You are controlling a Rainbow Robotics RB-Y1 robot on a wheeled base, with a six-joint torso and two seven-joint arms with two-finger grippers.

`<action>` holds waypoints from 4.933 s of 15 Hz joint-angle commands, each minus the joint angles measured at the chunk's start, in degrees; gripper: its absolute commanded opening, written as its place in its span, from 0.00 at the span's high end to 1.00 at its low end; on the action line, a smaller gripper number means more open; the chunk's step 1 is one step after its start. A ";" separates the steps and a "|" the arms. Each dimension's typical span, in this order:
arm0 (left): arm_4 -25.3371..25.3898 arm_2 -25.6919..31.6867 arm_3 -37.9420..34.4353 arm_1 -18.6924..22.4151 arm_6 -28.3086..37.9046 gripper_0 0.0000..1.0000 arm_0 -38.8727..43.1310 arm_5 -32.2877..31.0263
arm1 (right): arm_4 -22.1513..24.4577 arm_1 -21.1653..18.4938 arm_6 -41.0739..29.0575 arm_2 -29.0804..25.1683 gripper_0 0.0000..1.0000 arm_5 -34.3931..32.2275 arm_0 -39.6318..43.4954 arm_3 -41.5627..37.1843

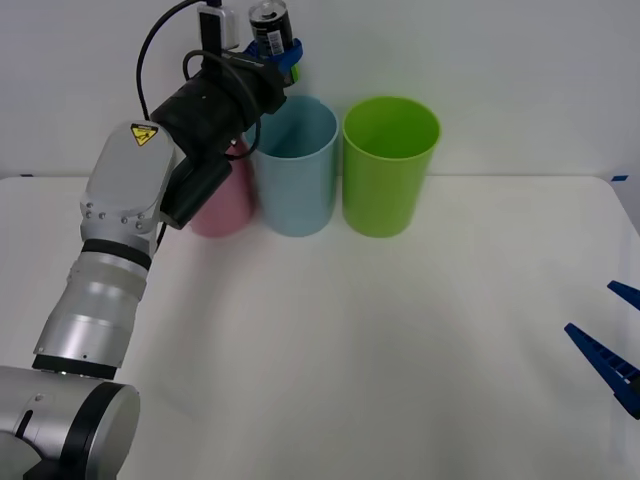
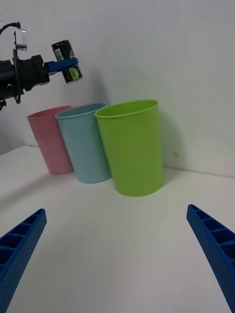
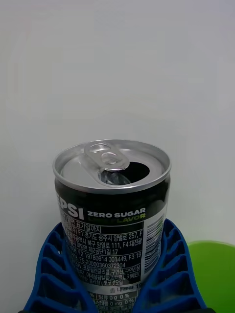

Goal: Grasp the object on the table and drop it into the matching bin: aluminum can to the light blue bin, PET bottle to the pink bin.

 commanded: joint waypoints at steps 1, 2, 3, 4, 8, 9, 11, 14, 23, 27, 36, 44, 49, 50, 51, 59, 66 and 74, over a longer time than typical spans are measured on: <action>-0.41 -0.41 0.42 0.00 -0.07 1.00 -0.45 0.14 | 0.00 0.00 0.00 0.00 0.00 0.00 0.00 0.00; -0.41 -0.50 0.42 0.00 -0.16 1.00 -0.45 0.14 | 0.00 0.00 0.00 0.00 0.00 0.00 0.00 0.00; -0.41 -0.59 0.42 0.00 -0.07 1.00 -0.36 0.32 | 0.00 0.00 0.00 0.00 0.00 0.00 0.00 0.00; -0.41 -0.59 0.42 0.00 -0.07 1.00 -0.36 0.32 | 0.00 0.00 0.00 0.00 0.00 0.00 0.00 0.00; 0.03 -0.59 0.42 0.00 -0.07 0.35 -0.36 0.32 | 0.00 0.00 0.00 0.00 0.00 0.00 0.00 0.00; 0.20 -0.59 0.42 0.00 -0.25 0.00 -0.36 0.32 | 0.00 0.00 0.00 0.00 0.00 0.00 0.00 0.00; 0.55 -0.68 0.42 0.00 -0.51 0.00 -0.28 0.23 | 0.00 0.00 0.00 0.00 0.00 0.00 0.00 0.00; 1.08 -0.94 0.42 0.00 -0.34 0.00 -0.19 0.06 | 0.00 0.00 0.00 0.00 0.00 0.00 0.00 0.00; 5.30 -0.94 -3.09 0.00 -1.13 0.00 3.68 -1.26 | 0.00 0.00 0.00 0.00 0.00 0.00 0.00 0.00; 8.11 -0.68 -9.51 0.00 -1.57 0.00 9.74 -1.35 | 0.00 0.00 0.00 0.00 0.00 0.00 0.00 0.00; 12.95 3.45 -25.24 0.44 -2.18 0.00 25.48 -6.62 | 0.00 0.00 0.00 0.00 0.00 0.00 0.00 0.00; 22.00 8.99 -33.24 5.80 -4.21 0.00 38.40 -13.65 | 0.00 0.00 0.00 0.00 0.00 0.00 0.00 0.00; 24.81 14.88 -33.24 9.14 -5.61 0.00 43.58 -22.71 | 0.00 0.00 0.00 0.00 0.00 0.00 0.00 0.00; 25.34 15.58 -33.15 9.58 -5.96 0.00 44.46 -23.85 | 0.00 0.00 0.00 0.00 0.00 0.00 0.00 0.00; 25.87 17.08 -33.24 9.84 -6.49 0.00 45.69 -25.96 | 0.00 0.00 0.00 0.00 0.00 0.00 0.00 0.00; 30.26 24.64 -33.24 12.04 -14.05 0.00 54.57 -35.54 | 0.00 0.00 0.00 0.00 0.00 0.00 0.00 0.00; 33.34 28.94 -33.06 14.24 -17.74 0.00 59.93 -40.46 | 0.00 0.00 0.00 0.00 0.00 0.00 0.00 0.00; 33.95 31.67 -32.97 14.32 -16.95 0.00 61.86 -42.66 | 0.00 0.00 0.00 0.00 0.00 0.00 0.00 0.00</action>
